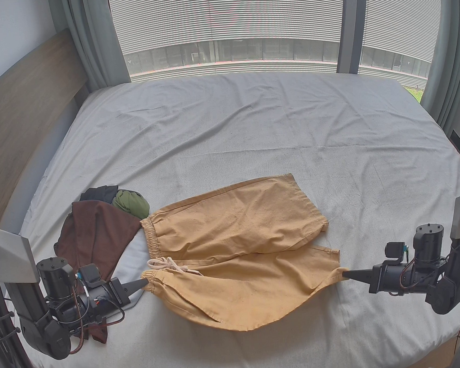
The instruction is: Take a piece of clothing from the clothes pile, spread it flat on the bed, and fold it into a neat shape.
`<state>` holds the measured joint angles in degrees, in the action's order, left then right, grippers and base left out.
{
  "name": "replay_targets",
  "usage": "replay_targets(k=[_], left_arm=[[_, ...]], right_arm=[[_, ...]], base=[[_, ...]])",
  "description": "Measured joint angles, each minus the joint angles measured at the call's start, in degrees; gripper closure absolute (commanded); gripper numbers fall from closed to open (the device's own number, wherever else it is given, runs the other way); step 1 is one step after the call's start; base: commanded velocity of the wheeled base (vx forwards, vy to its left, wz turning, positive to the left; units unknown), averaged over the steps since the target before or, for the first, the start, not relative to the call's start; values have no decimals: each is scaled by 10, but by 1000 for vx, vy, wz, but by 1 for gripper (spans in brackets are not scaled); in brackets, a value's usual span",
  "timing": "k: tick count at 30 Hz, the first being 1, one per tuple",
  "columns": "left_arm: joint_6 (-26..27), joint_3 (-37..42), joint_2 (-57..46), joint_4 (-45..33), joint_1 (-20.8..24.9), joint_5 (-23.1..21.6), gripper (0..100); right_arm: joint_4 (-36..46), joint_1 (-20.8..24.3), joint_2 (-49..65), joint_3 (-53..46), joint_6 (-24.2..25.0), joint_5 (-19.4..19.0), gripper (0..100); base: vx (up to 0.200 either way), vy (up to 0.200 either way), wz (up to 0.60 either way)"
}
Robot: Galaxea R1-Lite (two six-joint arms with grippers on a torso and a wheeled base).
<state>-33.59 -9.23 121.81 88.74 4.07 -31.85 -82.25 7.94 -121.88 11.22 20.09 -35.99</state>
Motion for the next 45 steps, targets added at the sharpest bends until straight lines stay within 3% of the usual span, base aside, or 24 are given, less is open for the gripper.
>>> replay_targets(k=[10, 21, 45], left_arm=[[-20, -42, -13, 0, 11, 15, 100], [-48, -73, -13, 1, 11, 48, 100], [-81, -109, -12, 0, 9, 74, 100]], right_arm=[[41, -1, 25, 83, 40, 3, 100], [172, -7, 62, 187, 43, 6, 100], [346, -7, 84, 390, 44, 27, 100]], base=[[0, 0, 0], [0, 0, 0], [0, 0, 0]])
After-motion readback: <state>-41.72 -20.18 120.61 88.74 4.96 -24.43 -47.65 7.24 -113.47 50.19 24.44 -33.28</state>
